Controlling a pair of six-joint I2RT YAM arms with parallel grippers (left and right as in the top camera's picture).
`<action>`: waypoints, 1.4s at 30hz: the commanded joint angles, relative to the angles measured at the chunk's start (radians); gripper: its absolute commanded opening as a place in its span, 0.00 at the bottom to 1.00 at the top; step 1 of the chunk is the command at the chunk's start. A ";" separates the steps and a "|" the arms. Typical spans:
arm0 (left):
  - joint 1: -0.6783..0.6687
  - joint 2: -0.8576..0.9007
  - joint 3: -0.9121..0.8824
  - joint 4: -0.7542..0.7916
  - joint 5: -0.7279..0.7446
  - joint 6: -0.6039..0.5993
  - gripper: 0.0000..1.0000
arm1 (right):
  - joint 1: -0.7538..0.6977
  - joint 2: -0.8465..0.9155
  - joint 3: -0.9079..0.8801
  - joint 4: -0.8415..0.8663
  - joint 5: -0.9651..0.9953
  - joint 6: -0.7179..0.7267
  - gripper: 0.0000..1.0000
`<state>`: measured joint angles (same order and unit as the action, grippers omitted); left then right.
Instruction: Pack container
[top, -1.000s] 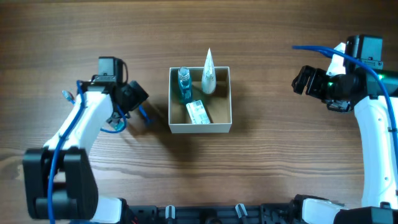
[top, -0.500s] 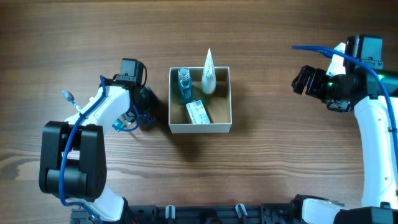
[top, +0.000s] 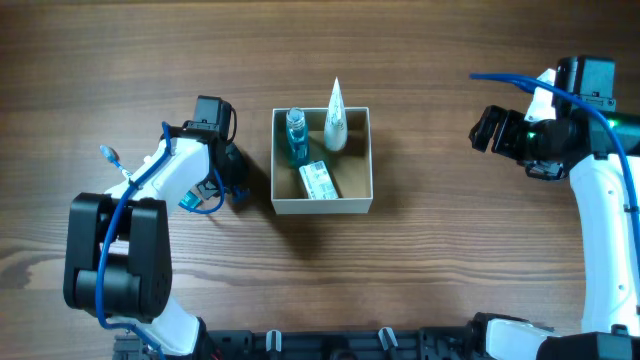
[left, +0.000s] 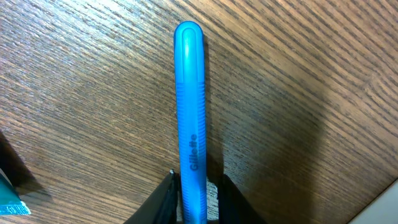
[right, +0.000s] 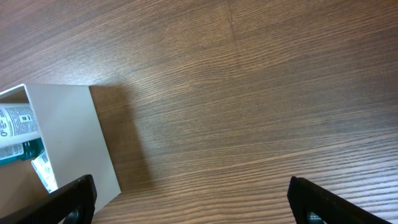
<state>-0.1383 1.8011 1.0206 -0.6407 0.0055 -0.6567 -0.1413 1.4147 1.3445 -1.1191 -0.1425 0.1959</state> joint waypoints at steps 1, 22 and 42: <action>0.000 0.013 0.007 -0.003 -0.006 -0.002 0.15 | -0.004 0.004 0.003 -0.002 -0.020 -0.013 1.00; -0.296 -0.658 0.071 -0.042 0.172 1.006 0.04 | -0.004 0.004 0.003 0.000 -0.019 -0.013 1.00; -0.485 -0.282 0.070 0.070 0.105 1.465 0.23 | -0.004 0.004 0.003 0.000 -0.016 -0.013 1.00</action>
<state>-0.6273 1.5059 1.0821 -0.5755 0.1398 0.8032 -0.1413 1.4147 1.3445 -1.1198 -0.1425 0.1959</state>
